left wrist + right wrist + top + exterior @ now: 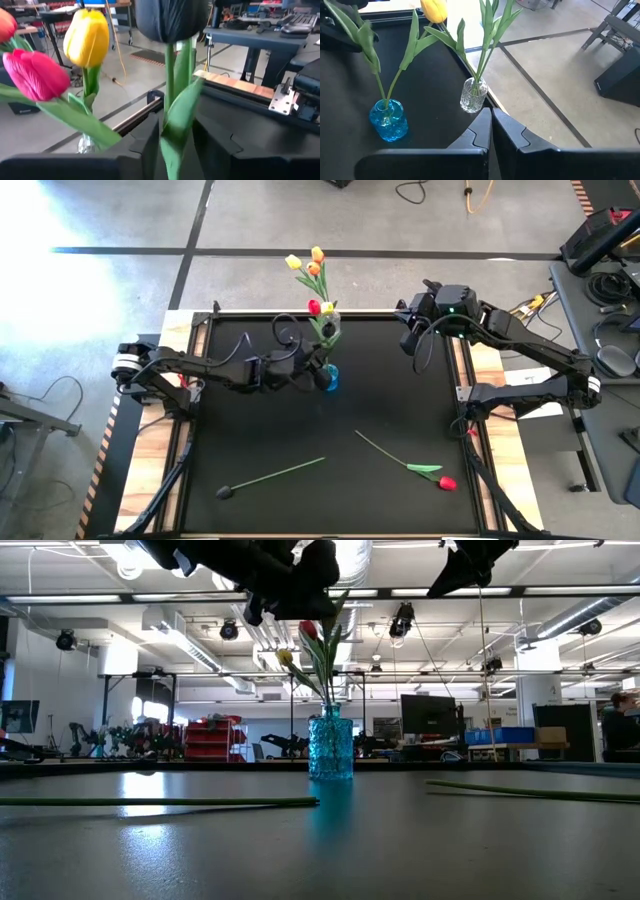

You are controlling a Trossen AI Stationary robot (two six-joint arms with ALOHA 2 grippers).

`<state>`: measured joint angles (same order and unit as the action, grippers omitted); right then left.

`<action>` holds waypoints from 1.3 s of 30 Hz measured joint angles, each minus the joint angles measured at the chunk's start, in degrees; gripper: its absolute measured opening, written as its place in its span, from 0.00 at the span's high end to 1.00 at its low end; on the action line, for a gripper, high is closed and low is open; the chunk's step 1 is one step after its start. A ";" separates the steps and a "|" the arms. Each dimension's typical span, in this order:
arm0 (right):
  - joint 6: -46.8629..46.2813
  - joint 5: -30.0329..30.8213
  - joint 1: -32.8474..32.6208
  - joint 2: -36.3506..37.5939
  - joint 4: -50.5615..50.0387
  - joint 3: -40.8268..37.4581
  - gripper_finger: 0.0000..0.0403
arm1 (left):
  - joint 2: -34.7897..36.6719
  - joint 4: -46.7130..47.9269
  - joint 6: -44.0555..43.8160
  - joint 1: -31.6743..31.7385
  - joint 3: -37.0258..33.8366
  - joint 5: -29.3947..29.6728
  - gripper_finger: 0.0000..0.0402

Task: Sort flowers into vase by color
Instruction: Put the top black tulip flower into the blue vase, then put the red tulip flower into the blue vase

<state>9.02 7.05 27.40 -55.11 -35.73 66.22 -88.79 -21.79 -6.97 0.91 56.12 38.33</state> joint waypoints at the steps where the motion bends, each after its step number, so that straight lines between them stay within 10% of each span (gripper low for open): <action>1: 0.00 0.00 0.00 -0.01 0.00 0.00 0.98 | 0.00 0.80 -0.45 0.00 0.00 0.02 0.73; 29: -0.49 0.02 0.02 -0.02 0.00 0.02 0.98 | 11.53 13.50 -2.61 -1.51 -0.02 0.21 0.71; 39: -16.26 0.22 -0.92 -0.04 -2.42 0.02 0.98 | 28.01 38.63 -12.68 -2.58 -0.02 0.16 0.79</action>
<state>-7.25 7.27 26.47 -55.16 -38.15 66.24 -60.79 16.84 -19.65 -1.67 56.10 38.49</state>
